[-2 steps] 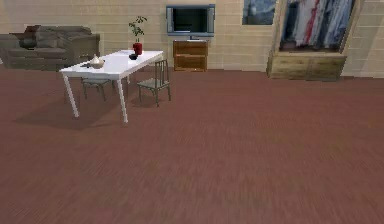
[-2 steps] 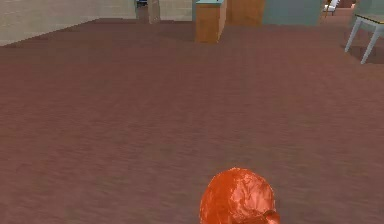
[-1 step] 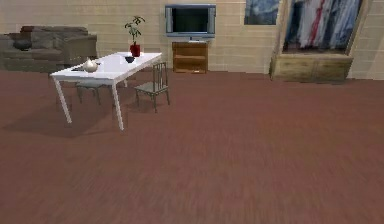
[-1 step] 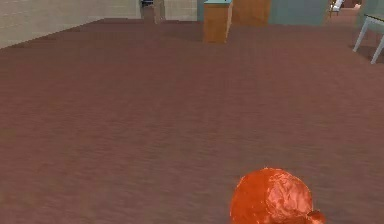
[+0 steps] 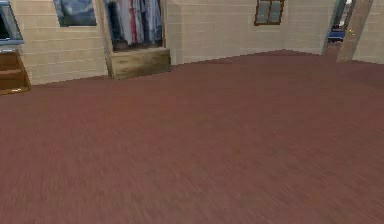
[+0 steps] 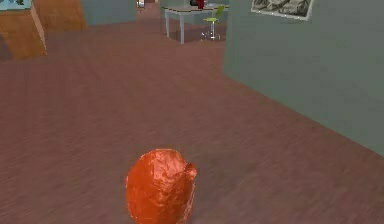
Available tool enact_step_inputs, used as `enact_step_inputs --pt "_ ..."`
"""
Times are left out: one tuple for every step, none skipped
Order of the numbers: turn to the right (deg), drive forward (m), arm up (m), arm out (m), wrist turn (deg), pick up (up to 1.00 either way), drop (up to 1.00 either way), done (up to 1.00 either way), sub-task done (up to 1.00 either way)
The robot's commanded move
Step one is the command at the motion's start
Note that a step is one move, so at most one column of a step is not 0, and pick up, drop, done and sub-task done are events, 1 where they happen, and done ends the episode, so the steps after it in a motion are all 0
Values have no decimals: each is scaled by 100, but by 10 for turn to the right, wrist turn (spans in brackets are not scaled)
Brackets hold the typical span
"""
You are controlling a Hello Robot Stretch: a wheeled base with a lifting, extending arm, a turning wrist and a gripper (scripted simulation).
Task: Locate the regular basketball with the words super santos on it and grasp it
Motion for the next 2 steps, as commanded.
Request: enact_step_inputs --pt "150 0 0 0 0 0 0 0 0" --pt "0 75 0 0 0 0 0 0 0"
